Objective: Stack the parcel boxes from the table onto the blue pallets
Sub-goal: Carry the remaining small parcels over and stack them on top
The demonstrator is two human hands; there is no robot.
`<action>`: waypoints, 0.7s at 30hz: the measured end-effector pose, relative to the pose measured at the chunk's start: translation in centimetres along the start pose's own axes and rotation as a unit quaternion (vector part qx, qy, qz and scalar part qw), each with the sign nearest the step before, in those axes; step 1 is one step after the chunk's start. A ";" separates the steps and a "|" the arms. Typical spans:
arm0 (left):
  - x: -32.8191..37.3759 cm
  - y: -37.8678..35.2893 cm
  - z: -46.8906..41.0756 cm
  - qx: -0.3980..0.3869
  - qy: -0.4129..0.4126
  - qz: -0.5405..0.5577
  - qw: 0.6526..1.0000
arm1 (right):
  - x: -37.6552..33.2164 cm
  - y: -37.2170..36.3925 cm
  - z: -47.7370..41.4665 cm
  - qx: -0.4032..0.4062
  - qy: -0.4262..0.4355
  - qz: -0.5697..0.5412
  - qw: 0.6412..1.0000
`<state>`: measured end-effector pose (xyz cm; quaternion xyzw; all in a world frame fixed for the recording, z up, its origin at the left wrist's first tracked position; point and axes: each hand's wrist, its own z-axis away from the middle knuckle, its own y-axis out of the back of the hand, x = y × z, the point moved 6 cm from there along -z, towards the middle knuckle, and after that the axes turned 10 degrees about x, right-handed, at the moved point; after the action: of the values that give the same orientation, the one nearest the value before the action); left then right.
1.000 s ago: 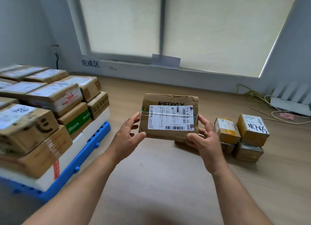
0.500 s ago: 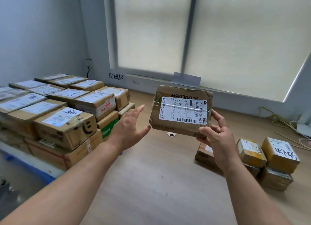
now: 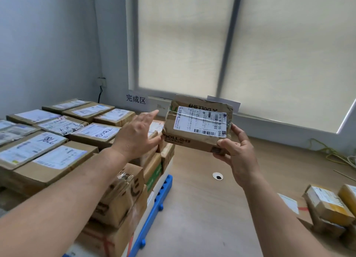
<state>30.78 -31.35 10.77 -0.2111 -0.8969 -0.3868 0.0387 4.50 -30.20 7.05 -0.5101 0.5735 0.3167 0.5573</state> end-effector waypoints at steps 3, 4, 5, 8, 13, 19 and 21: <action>-3.7 0.0 -2.2 -0.003 -0.014 -0.015 1.000 | 0.5 -3.8 -1.6 0.007 -0.008 0.001 1.000; -5.1 -0.1 -2.9 -0.007 -0.017 -0.021 1.000 | 0.7 -5.1 -2.2 0.010 -0.011 0.003 1.000; -6.3 -0.2 -3.7 -0.014 -0.022 -0.027 0.999 | 0.9 -6.5 -2.8 0.014 -0.014 0.005 1.000; -9.6 -0.8 -5.9 -0.035 -0.030 -0.033 0.998 | 2.0 -10.0 -4.5 0.026 -0.029 0.006 0.999; -13.7 -2.1 -8.8 -0.070 -0.031 -0.034 0.996 | 4.0 -14.8 -6.9 0.035 -0.059 0.009 0.998; -17.2 -4.1 -10.2 -0.140 -0.003 -0.004 0.990 | 6.3 -19.1 -8.9 0.048 -0.093 0.038 0.994; -17.8 -4.7 -10.4 -0.151 -0.001 -0.016 0.988 | 7.1 -20.1 -9.4 0.051 -0.103 0.046 0.992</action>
<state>44.03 -47.85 10.70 -0.2010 -0.8316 -0.5176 -0.0009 21.35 -46.19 6.03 -0.4191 0.5510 0.3633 0.6235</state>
